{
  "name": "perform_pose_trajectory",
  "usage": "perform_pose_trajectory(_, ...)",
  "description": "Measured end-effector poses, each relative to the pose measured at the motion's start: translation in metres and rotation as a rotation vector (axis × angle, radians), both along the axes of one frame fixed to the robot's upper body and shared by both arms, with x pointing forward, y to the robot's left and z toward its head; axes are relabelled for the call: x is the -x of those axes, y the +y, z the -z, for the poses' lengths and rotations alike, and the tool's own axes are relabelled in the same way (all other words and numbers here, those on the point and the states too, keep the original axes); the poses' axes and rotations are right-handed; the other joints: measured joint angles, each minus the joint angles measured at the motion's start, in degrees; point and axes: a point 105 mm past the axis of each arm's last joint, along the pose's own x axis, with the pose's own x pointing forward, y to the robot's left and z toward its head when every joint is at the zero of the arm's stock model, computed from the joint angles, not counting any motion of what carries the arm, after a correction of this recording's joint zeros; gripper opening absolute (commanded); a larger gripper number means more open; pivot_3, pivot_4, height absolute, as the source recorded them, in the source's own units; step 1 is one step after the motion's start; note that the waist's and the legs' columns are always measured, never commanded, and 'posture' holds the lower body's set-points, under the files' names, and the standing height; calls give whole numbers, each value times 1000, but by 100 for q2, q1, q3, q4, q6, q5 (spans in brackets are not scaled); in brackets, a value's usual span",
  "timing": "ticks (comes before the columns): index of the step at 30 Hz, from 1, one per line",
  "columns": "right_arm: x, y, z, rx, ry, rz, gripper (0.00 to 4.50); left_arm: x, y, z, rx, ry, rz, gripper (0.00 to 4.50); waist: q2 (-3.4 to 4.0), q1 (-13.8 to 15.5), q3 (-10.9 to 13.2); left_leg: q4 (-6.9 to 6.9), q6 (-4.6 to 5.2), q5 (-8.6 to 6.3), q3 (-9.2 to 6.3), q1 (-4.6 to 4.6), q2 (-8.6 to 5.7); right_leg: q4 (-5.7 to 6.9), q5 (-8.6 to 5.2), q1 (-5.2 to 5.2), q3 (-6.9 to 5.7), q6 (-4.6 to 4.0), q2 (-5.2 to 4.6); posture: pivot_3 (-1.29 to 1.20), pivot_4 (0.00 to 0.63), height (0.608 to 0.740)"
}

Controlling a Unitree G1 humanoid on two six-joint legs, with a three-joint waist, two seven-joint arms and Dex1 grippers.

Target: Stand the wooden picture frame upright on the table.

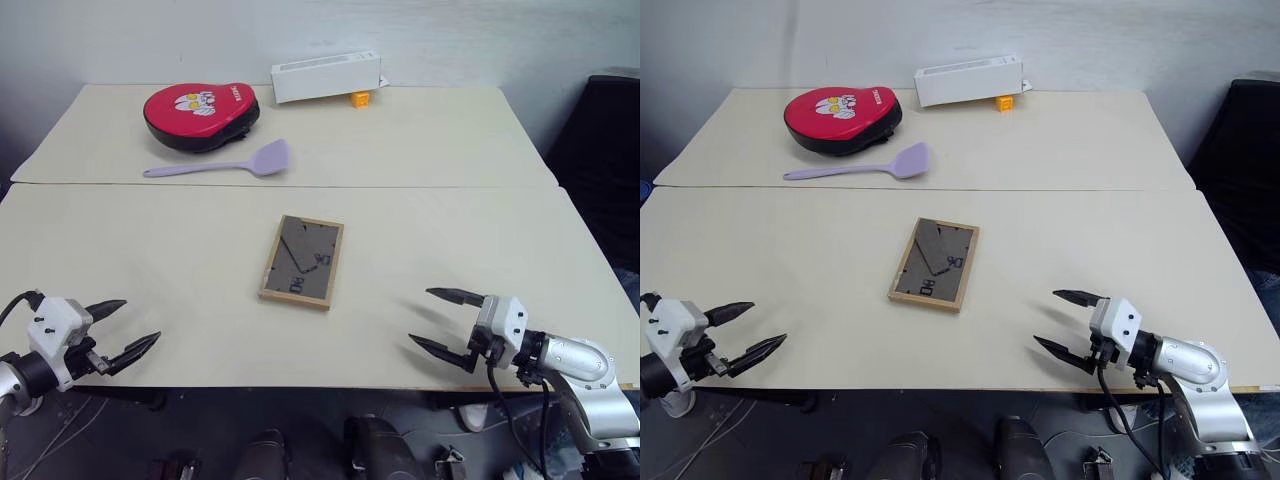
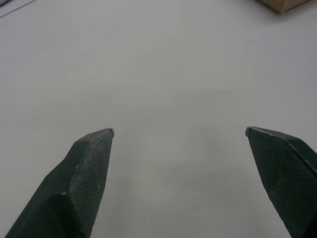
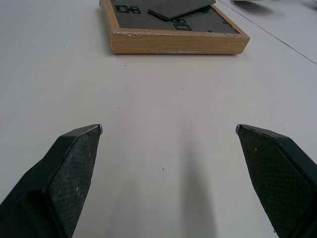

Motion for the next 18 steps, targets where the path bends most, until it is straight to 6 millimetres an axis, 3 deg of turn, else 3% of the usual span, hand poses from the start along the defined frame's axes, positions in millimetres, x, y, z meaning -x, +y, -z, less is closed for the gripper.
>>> perform_pose_trajectory(5, 1, 1, -1, 2, -8, -11, 4500, -2, -2, -3, 2, -10, 3, 4480, 0, 0, 0, 0, 0, 0, 0, 0, 0, 0, 0, 0, 0, 0, 0, 0, 150, 740)
perform_pose_trajectory(7, 0, 1, -1, -1, -10, -10, 4311, -6, -8, -10, 12, -29, 19, 4092, 0, 0, 0, 1, 0, 0, 0, 0, 0, 1, 0, 1, 0, 0, 0, 0, 150, 740)
perform_pose_trajectory(11, -7, 7, -7, -26, -25, 1, 3203, -26, -30, -22, 23, -66, 58, 3011, 0, 15, 0, 5, -1, 1, -1, 0, -2, 6, 1, 1, 0, 1, 0, 0, 150, 740)
perform_pose_trajectory(15, -25, 30, -23, -50, -81, -3, 1827, -62, -63, -35, 28, -97, 93, 1789, 0, 8, -1, 9, -34, 19, -1, -3, -3, 11, 2, -3, -2, 3, 3, 0, 150, 740)
perform_pose_trajectory(18, -40, 46, -21, -17, -73, 11, 730, -85, -87, -34, -2, -112, 127, 782, 3, -9, -4, 7, -40, 23, 7, -6, -4, 20, 2, -9, 4, 5, 9, 0, 150, 740)
